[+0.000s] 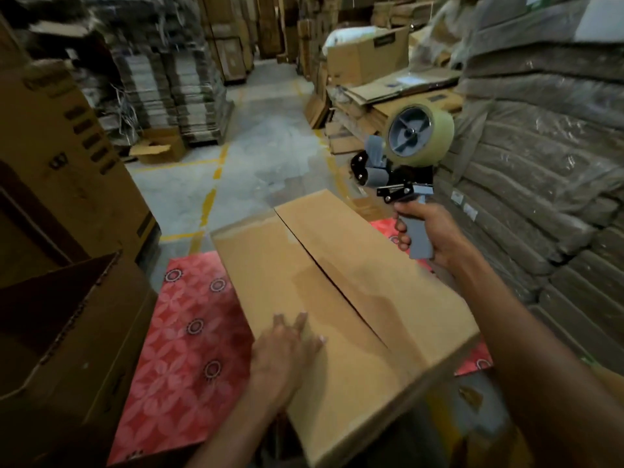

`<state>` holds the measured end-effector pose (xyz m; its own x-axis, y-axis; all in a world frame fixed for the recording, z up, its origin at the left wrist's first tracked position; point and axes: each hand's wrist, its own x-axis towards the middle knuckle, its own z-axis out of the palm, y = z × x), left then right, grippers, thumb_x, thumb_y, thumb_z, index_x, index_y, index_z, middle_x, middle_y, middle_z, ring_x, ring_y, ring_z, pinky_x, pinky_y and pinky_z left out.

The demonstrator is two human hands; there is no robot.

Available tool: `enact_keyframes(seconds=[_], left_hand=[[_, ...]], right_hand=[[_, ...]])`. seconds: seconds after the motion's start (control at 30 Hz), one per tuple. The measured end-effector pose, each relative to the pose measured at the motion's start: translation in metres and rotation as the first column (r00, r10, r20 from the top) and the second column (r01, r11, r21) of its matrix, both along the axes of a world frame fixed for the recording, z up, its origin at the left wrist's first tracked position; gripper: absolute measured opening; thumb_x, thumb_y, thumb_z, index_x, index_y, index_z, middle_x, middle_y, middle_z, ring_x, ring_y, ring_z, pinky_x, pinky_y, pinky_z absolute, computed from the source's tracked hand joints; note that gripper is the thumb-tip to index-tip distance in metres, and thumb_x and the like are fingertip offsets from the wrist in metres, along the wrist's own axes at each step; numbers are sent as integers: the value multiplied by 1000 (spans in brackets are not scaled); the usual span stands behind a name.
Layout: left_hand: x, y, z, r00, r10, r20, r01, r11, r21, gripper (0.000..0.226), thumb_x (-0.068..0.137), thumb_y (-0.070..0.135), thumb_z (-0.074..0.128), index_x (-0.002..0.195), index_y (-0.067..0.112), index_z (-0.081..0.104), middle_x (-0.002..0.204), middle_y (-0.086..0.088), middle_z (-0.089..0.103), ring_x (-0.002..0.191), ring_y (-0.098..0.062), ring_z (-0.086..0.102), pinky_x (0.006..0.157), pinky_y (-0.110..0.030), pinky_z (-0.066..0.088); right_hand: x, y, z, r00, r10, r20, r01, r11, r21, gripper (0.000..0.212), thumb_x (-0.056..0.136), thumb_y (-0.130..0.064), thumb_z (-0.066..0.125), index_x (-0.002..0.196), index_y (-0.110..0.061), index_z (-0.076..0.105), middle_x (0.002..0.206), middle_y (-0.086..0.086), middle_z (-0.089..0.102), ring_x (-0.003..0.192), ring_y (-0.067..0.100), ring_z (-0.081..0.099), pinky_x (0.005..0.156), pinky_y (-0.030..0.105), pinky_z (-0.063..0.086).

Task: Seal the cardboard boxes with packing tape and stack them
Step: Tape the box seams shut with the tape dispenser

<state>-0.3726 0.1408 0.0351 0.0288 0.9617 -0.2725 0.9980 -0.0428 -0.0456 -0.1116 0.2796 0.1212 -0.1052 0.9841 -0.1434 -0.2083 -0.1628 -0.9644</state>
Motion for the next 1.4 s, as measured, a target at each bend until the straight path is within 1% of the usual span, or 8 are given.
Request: enact_keyframes(seconds=[0.17, 0.23, 0.27, 0.37, 0.6, 1.0, 1.17, 1.4], left_hand=[[-23, 63, 34, 940, 30, 339, -65, 994, 93, 45, 97, 53, 50, 128, 26, 67, 129, -7, 68, 118, -28, 63, 96, -36, 50], [-36, 98, 43, 675, 171, 717, -150, 984, -93, 41, 98, 49, 55, 125, 22, 70, 128, -7, 70, 113, -28, 66, 99, -41, 54], [-41, 112, 46, 401, 314, 860, -179, 948, -263, 46, 99, 52, 53, 122, 16, 70, 124, -11, 71, 107, -29, 69, 97, -44, 56], [-55, 150, 53, -348, 614, 709, 7, 758, -653, 76, 97, 67, 43, 121, -2, 64, 116, -23, 71, 97, -38, 70, 83, -45, 60], [-95, 205, 46, -620, 589, 519, 138, 733, -667, 23, 101, 23, 57, 98, 1, 60, 71, -12, 63, 58, -21, 66, 54, -28, 60], [-142, 269, 28, -558, 700, 447, 253, 656, -711, 35, 108, 11, 39, 95, -11, 62, 73, -23, 71, 62, -31, 74, 61, -38, 63], [-140, 282, 30, -331, 690, 644, 159, 713, -683, 5, 94, 1, 63, 91, -3, 65, 69, -13, 70, 57, -18, 71, 47, -23, 57], [-136, 321, 32, -53, 449, 892, -166, 877, -451, 27, 90, -12, 44, 72, -3, 62, 47, -11, 56, 32, -13, 47, 36, -20, 36]], right_hand=[[-44, -19, 2, 983, 139, 121, -141, 990, 8, 17, 94, -18, 62, 81, -8, 58, 62, 6, 53, 43, 18, 44, 44, 27, 39], [-65, -23, -6, 976, 169, 139, -172, 985, 5, 15, 93, -16, 63, 82, -7, 58, 62, 6, 53, 43, 19, 44, 44, 27, 38], [-76, -25, -8, 973, 183, 143, -185, 983, -1, 14, 93, -15, 63, 82, -7, 58, 62, 5, 52, 43, 19, 43, 44, 27, 37], [-110, -25, -13, 965, 203, 168, -204, 979, -11, 13, 94, -13, 62, 84, -6, 57, 62, 6, 52, 43, 19, 42, 43, 27, 36], [-157, -3, -11, 954, 175, 243, -184, 983, 15, 11, 92, -12, 64, 86, -6, 57, 65, 7, 52, 46, 19, 43, 44, 28, 37], [-181, 21, -35, 965, 92, 245, -98, 995, 11, 16, 91, -13, 67, 80, -9, 57, 69, 14, 51, 47, 22, 43, 49, 32, 37], [-185, 28, -37, 953, 60, 296, -75, 996, 39, 18, 92, -12, 65, 76, -9, 57, 68, 13, 52, 48, 23, 44, 50, 32, 39], [-196, 41, -46, 914, 26, 405, -39, 999, 23, 15, 87, -13, 69, 83, -1, 60, 69, 12, 55, 53, 23, 48, 49, 32, 41]])
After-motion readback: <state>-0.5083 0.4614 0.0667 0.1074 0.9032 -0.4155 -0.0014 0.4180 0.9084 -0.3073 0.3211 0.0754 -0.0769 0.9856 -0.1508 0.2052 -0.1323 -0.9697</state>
